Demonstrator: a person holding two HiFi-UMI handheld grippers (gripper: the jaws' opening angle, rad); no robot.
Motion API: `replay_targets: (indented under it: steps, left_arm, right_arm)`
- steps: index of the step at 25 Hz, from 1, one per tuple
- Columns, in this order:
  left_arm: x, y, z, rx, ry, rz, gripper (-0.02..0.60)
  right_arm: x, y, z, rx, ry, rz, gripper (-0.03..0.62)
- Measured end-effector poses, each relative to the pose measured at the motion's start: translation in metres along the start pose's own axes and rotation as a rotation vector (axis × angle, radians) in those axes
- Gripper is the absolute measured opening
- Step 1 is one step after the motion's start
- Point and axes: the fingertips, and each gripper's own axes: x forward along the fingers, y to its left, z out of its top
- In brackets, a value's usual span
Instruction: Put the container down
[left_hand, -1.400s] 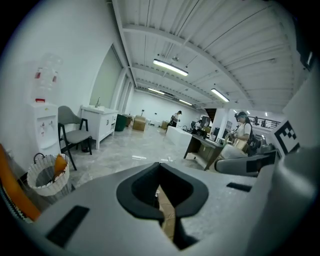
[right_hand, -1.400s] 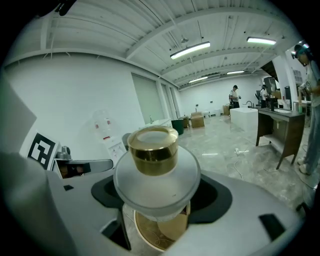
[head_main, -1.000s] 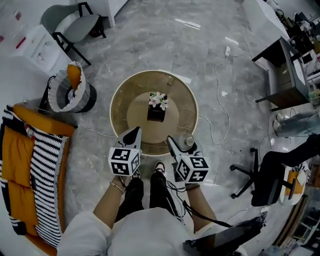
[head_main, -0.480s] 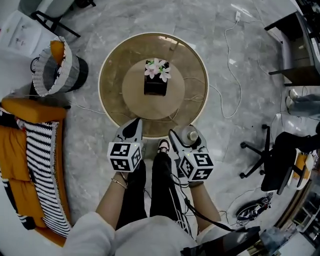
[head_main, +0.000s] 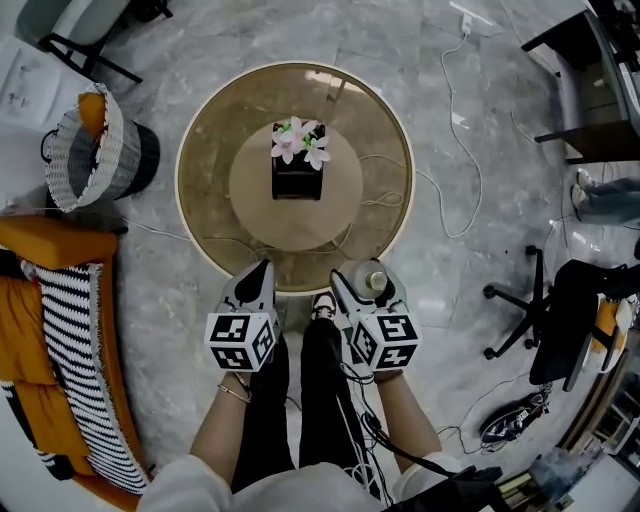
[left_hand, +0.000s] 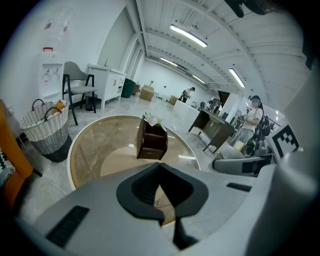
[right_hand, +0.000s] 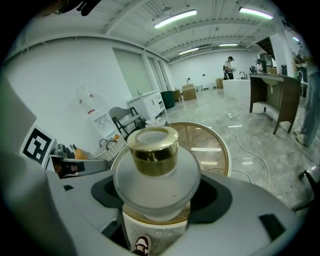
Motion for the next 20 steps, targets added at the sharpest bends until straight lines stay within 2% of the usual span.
replay_targets:
  steps: [12,20]
  left_arm:
    - [0.029,0.009,-0.029,0.017,0.023,-0.006,0.008]
    - [0.046,0.014,-0.042,0.011,0.041,-0.004,0.008]
  right_arm:
    - [0.053,-0.035,-0.016,-0.040,-0.001,-0.033,0.347]
    - [0.081,-0.057,-0.012,-0.073,-0.005,-0.061,0.347]
